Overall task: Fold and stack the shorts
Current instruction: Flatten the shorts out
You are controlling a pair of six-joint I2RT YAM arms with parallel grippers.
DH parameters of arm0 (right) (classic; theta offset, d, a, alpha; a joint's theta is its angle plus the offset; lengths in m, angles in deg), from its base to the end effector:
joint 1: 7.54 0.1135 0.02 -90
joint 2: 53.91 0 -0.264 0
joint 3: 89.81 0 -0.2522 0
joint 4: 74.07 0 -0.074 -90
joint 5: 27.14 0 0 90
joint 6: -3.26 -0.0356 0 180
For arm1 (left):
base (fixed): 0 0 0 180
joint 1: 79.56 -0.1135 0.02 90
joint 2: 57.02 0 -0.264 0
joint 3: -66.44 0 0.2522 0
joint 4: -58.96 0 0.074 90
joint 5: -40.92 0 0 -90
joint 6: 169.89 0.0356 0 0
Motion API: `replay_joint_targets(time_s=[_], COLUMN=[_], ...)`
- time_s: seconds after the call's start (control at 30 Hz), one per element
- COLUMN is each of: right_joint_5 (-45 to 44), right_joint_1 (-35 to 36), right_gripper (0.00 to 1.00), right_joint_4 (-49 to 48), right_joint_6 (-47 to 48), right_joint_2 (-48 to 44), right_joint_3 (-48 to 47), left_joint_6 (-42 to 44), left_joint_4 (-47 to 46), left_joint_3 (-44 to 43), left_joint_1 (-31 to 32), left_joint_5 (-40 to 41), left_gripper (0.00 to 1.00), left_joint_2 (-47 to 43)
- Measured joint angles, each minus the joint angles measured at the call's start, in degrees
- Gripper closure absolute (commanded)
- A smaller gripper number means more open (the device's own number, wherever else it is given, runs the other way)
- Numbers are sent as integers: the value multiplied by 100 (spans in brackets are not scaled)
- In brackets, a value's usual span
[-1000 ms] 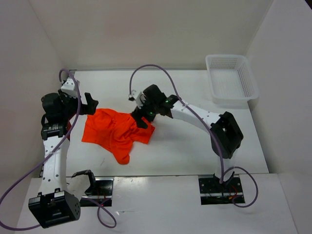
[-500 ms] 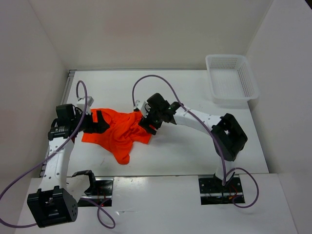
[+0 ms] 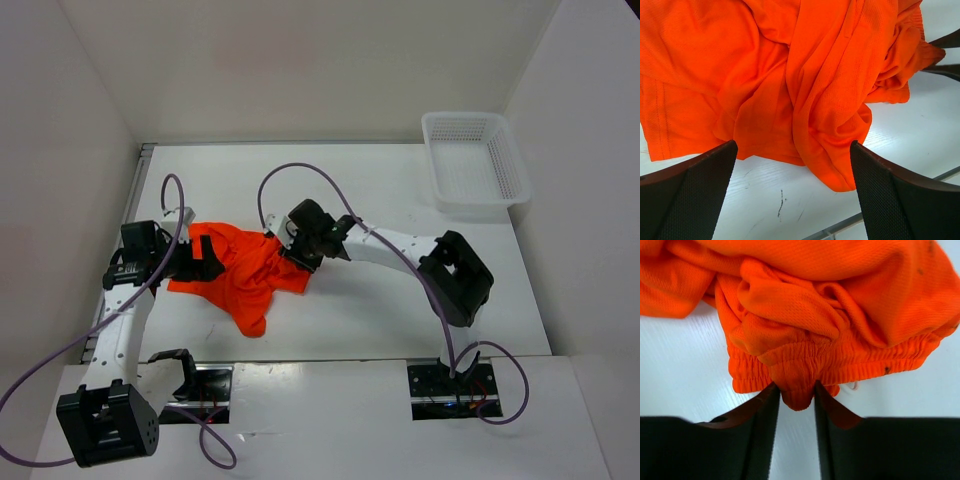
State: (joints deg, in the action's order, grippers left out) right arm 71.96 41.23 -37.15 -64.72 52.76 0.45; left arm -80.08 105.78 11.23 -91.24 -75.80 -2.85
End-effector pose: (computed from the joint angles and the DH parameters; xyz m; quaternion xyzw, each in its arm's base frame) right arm 0.2603 0.3056 0.2048 -0.5690 0.7583 0.1449 0.2835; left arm 0.1907 0.0231 0.2563 -0.0067 0.9056 -0.1763 0.3858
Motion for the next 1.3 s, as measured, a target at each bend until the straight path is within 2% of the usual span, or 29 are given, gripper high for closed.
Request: replay_joint_targets(time_s=[0.03, 0.07, 0.13, 0.17, 0.37, 0.47, 0.73, 0.87, 1.0, 1.13, 1.3], right_joint_5=[-15, -26, -31, -31, -232, -350, -761, -905, -925, -804, -704], right_joint_1=[4, 11, 37, 50, 74, -46, -1246, -1578, -1908, -2063, -2041], right_gripper=[72, 87, 99, 100, 100, 100, 100, 100, 100, 100, 100], right_joint_4=[-4, -7, -15, -15, 0, 7, 52, 68, 96, 179, 192], right_joint_6=[22, 35, 46, 55, 85, 173, 566, 708, 726, 595, 472], right_joint_2=[0, 0, 0, 0, -2, -42, -929, -1521, -1631, -1631, -1635], right_joint_3=[-26, -55, -74, -81, -133, -229, -192, 111, 175, 186, 186], left_joint_6=[0, 0, 0, 0, 0, 0, 0, 0, 0, 0, -9], left_joint_4=[-4, -4, -2, -4, -2, 4, 94, 98, 81, -638, -1683], left_joint_3=[4, 7, 11, 11, 11, 11, -160, -343, -643, -949, -1121], left_joint_1=[0, 0, 0, 0, 39, 271, 1585, 2273, 3056, 3746, 3947], left_joint_5=[0, 0, -4, -13, -105, -138, -17, 76, 81, 35, -286], left_gripper=[0, 0, 0, 0, 0, 0, 0, 0, 0, 0, 0], left_joint_2=[-2, -2, -4, -4, -2, 15, 855, 1325, 1858, 2529, 3303])
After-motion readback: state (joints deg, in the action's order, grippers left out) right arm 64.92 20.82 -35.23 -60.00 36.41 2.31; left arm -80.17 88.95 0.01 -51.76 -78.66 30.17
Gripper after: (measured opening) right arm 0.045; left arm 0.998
